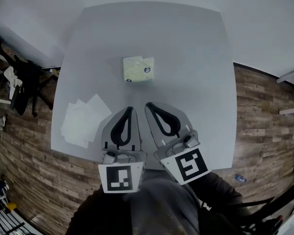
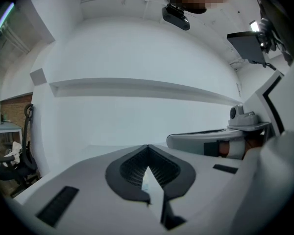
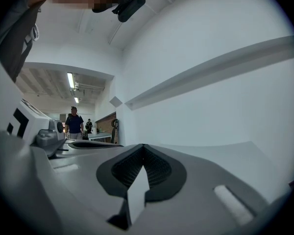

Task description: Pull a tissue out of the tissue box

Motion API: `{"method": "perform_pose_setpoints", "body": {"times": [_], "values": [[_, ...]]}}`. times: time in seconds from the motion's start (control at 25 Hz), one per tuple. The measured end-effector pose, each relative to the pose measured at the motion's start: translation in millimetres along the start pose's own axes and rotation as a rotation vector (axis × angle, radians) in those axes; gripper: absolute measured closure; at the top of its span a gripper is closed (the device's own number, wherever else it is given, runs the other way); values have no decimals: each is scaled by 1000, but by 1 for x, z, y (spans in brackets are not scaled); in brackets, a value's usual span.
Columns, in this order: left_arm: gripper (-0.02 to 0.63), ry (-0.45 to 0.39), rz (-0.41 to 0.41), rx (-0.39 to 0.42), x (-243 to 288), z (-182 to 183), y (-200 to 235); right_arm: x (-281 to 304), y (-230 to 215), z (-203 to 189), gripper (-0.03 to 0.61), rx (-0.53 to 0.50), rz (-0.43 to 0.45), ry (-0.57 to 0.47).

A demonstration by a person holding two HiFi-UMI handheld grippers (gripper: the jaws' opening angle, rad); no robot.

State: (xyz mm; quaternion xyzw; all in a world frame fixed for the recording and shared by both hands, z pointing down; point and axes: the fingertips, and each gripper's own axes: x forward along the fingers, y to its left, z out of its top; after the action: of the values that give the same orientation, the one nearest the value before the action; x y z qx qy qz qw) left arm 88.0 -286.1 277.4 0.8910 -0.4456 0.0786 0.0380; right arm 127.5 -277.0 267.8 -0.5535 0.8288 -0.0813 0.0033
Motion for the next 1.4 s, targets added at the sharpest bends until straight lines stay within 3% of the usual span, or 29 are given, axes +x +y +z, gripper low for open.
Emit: {"method": "perform_pose_setpoints", "body": {"times": [0.36,0.56,0.84,1.12,1.2,1.28,1.4], "values": [[612,130,-60,-88,103,-66,36,75,-68,-62,576,89,-65,104],[612,182,-102,-126,148,-106,51,109,-101,-90,553,79,-81,116],[612,247,-139,-155,180,-147,54,137,-138,-117,517,-35,-147,143],[612,285,-139,-174,195,-173,62,160,-150,-146,499,-138,-148,205],[612,295,-136,-181,198,-179,64,164,-153,-154,504,-144,-156,228],[612,305,-134,-188,200,-184,65,165,-153,-156,573,-136,-150,229],[612,311,-133,-185,202,-187,65,167,-143,-140,575,-131,-97,182]]}}
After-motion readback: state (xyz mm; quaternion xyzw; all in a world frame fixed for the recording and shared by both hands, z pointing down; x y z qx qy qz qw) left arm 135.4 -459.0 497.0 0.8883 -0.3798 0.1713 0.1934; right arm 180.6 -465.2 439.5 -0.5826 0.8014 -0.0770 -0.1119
